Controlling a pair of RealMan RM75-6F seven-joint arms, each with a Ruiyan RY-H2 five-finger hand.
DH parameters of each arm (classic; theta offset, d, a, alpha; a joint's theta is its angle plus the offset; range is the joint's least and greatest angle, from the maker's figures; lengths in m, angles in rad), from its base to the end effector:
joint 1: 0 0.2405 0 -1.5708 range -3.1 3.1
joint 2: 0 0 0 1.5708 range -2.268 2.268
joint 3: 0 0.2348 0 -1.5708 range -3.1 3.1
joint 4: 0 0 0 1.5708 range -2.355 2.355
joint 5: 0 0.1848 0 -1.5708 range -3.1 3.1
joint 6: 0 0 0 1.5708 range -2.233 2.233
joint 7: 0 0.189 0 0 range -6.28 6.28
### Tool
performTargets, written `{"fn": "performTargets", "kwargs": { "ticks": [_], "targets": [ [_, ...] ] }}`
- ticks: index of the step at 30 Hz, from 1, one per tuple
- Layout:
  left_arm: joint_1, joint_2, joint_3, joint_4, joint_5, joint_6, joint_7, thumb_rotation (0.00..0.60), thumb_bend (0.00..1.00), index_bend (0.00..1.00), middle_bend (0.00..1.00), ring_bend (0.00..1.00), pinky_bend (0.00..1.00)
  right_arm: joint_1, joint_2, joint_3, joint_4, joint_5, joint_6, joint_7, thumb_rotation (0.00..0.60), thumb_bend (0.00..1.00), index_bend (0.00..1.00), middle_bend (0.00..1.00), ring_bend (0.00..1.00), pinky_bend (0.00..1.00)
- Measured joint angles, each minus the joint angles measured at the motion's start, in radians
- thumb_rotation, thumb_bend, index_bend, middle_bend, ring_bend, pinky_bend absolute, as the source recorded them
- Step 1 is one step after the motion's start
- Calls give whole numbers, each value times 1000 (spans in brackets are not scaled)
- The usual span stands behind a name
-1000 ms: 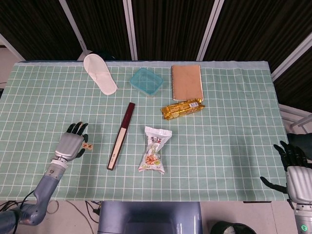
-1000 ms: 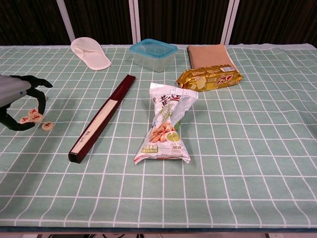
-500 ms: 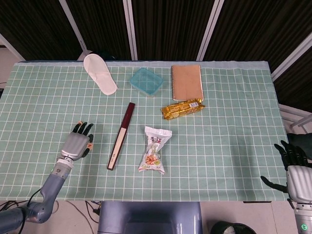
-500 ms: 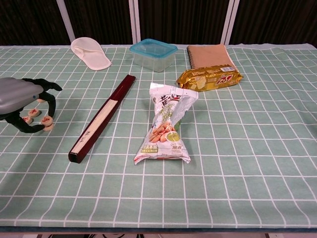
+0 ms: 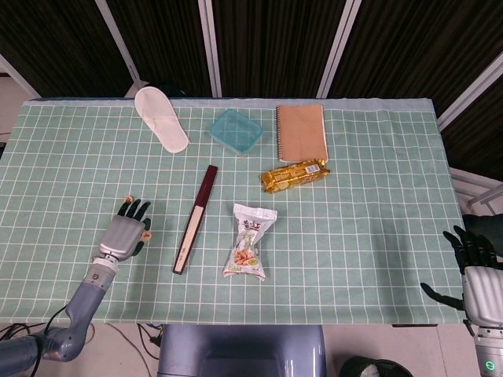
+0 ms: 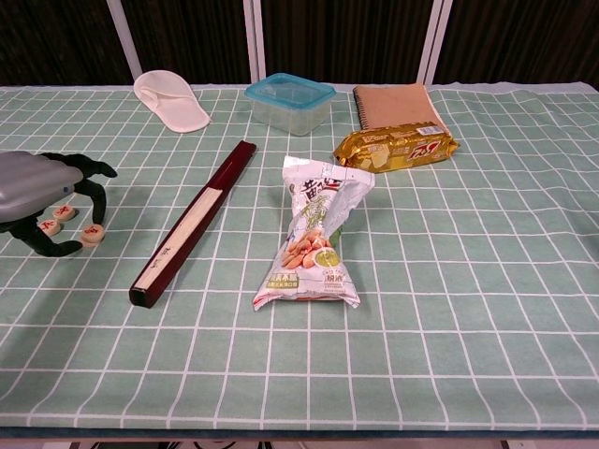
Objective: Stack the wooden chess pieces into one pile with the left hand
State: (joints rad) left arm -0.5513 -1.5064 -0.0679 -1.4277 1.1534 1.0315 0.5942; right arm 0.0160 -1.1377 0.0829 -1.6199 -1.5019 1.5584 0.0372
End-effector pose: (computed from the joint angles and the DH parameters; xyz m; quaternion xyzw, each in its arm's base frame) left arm -0.2162 0.3281 0.0040 -0.7721 -0.3036 -0.2316 0.5080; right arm -0.2852 -0.2080 0.1852 0.5479 -0.3939 0.4200 0.6068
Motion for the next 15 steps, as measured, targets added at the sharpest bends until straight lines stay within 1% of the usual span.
{"fn": "performTargets", "kwargs": {
  "ticks": [7,15],
  "targets": [
    [-3,-7,3,5,3,7,1,600,306,426,72,0,108,-1,0,0,0,-1,2,1,600,205,114,69,59,0],
    [-4,-14,3,9,16,26,1,600,306,367,70,0,107,1,-1,-1,0,-2,-2,1,600,204,114,69,59,0]
  ]
}}
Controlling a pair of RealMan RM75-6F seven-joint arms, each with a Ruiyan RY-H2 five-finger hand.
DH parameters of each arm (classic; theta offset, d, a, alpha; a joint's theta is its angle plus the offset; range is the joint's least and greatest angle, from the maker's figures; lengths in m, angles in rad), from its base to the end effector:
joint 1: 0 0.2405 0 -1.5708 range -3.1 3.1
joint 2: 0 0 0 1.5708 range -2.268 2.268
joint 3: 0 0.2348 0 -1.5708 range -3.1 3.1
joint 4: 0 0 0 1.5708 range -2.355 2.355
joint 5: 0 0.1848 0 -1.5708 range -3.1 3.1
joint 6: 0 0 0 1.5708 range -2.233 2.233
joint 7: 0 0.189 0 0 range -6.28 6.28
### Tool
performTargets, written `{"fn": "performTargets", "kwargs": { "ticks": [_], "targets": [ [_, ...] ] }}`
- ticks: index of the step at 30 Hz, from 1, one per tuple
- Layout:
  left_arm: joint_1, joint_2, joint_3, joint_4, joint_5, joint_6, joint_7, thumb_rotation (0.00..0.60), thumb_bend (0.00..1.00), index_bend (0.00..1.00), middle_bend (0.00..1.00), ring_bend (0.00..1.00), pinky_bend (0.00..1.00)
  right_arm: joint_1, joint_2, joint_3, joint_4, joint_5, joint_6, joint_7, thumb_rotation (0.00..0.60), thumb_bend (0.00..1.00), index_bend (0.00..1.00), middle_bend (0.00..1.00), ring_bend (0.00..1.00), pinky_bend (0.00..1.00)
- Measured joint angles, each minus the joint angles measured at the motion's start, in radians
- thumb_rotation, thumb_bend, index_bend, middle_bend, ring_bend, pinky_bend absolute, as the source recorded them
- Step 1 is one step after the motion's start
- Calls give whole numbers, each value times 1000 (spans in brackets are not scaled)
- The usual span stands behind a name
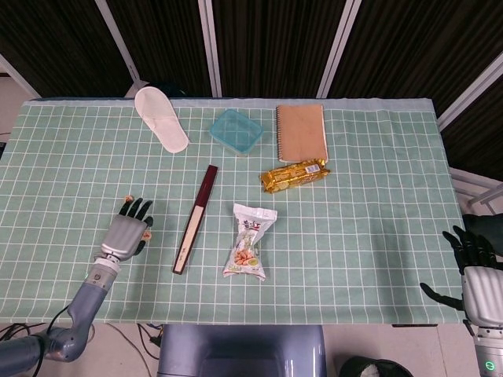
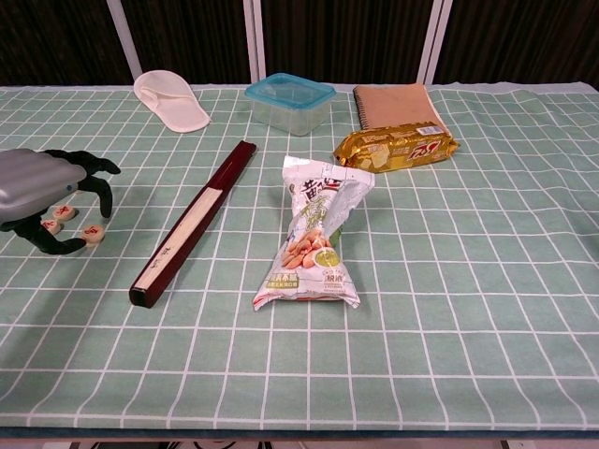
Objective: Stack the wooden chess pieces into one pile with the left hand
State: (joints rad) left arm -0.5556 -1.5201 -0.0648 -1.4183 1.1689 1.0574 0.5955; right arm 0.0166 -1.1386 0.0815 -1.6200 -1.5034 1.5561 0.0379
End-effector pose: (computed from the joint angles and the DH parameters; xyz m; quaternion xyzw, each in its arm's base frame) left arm -0.2112 0.3292 0.0038 -0.7707 -0.2929 -0.2409 0.5121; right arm -0.2850 -0.2080 0.1841 0.5489 -0.3951 0.4199 0.6053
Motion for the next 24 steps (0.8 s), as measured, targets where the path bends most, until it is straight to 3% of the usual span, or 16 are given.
{"fn": "performTargets", "kwargs": {
  "ticks": [24],
  "targets": [
    [-9,5,34,-40,44,-13,2,600,306,430,72,0,108,0,-2,4,-1,6,1,-5,600,204,114,69,60,0]
  ]
}}
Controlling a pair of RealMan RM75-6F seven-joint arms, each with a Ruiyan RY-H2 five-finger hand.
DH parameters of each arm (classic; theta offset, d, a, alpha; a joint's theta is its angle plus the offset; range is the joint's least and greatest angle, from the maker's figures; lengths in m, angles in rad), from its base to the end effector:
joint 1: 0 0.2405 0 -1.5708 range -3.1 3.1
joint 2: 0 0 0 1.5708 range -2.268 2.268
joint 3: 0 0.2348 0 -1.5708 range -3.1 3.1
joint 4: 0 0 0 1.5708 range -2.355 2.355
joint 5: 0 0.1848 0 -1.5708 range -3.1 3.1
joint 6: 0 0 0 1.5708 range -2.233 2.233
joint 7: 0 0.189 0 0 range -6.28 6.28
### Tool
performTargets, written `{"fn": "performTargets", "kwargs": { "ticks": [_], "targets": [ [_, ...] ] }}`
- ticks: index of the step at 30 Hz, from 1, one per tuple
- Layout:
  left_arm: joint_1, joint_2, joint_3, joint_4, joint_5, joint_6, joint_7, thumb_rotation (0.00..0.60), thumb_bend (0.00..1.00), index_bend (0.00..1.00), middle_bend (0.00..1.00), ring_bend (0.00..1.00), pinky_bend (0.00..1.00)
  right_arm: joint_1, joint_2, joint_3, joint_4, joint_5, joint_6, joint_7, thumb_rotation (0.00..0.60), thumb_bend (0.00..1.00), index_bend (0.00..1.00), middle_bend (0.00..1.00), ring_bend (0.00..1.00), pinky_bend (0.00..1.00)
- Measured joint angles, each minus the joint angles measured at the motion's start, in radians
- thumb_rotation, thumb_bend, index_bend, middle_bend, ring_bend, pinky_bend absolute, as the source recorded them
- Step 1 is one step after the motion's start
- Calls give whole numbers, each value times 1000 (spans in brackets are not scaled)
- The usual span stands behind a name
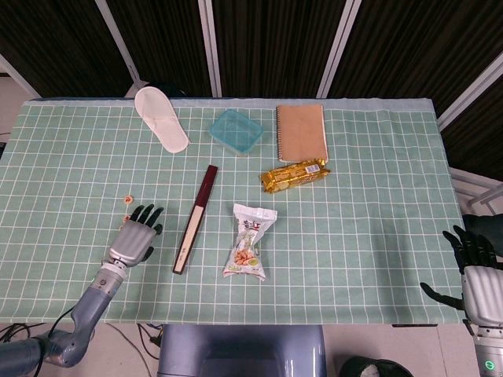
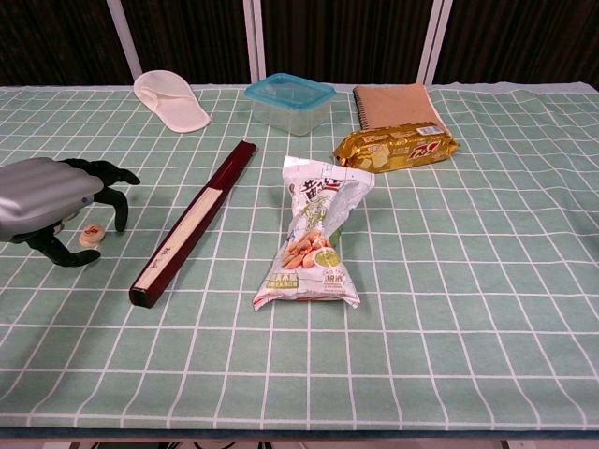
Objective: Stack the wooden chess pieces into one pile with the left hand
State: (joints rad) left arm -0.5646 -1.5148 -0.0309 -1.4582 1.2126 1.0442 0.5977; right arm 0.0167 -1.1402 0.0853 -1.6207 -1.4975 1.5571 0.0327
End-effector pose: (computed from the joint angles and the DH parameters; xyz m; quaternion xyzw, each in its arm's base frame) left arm -0.1989 0.3169 -0.0077 -0.7941 -0.2812 -0.2445 0.4801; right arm -0.2854 -0.2086 0.1849 0.5467 -0.3941 0.4193 0.6083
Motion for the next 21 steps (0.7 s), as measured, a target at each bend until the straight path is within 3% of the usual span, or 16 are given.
{"fn": "performTargets", "kwargs": {
  "ticks": [21],
  "targets": [
    [7,7,8,15,3,3,-12,600,306,441,73,0,108,-1,-6,6,-5,15,0,-12,600,204,114,69,59,0]
  ]
}}
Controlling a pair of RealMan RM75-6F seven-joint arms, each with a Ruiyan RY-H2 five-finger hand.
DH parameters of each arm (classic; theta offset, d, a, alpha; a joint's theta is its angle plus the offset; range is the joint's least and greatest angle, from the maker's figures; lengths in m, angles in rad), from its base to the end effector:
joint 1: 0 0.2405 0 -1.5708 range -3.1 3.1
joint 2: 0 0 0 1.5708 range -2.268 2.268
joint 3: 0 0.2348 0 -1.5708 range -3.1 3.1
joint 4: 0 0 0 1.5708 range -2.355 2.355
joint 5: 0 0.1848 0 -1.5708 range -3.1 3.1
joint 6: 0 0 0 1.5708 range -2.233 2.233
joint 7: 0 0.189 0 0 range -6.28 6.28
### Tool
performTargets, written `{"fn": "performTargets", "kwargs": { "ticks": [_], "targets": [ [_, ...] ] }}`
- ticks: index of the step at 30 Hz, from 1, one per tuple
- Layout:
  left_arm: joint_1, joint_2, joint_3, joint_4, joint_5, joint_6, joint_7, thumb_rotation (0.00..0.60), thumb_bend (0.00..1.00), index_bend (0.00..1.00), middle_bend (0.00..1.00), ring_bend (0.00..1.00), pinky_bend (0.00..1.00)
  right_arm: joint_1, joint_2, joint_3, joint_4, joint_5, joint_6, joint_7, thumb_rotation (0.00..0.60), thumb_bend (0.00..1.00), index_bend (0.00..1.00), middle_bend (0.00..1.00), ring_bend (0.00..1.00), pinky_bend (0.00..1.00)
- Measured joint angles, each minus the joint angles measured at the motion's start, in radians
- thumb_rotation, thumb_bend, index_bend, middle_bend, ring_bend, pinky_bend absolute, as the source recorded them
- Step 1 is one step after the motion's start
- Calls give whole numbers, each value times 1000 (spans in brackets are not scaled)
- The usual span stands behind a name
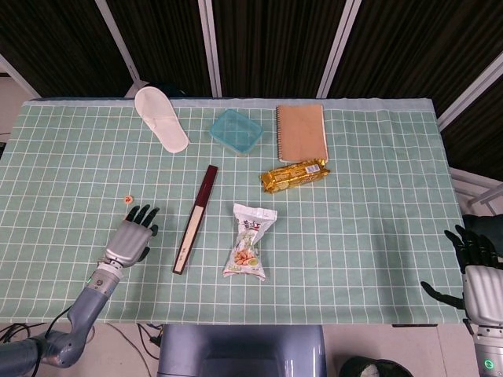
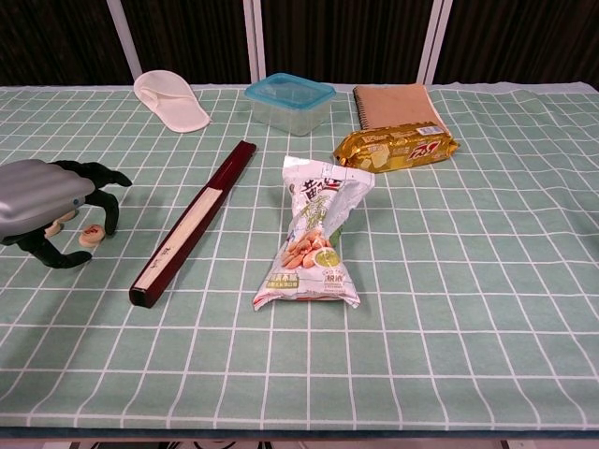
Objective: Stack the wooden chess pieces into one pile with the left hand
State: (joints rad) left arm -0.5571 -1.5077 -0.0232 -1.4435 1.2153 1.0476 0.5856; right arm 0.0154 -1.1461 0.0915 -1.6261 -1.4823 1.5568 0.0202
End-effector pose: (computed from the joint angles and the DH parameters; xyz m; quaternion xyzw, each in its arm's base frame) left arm -0.2066 0.3168 -0.0045 -0.7924 -0.2817 -0.2385 0.4856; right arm -0.2866 -0.2091 0.1849 0.5408 -0.3958 0.4173 0.6139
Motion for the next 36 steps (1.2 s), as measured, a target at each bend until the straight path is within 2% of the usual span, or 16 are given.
{"fn": "performTargets", "kwargs": {
  "ticks": [20,27,36],
  "targets": [
    [6,9,2,7,8,6,-8,600,306,439,72,0,108,-1,-5,3,-2,3,2,-10,600,204,114,69,59,0],
    [8,12,-2,4,25,27,-12,600,306,331,72,0,105,-1,-6,3,-1,5,1,-11,600,205,114,69,59,0],
    [31,67,-7,-27,33,71,-16,600,304,327,71,0,101,-2,-4,2,-5,8,-1,-16,600,205,114,69,59,0]
  ]
}}
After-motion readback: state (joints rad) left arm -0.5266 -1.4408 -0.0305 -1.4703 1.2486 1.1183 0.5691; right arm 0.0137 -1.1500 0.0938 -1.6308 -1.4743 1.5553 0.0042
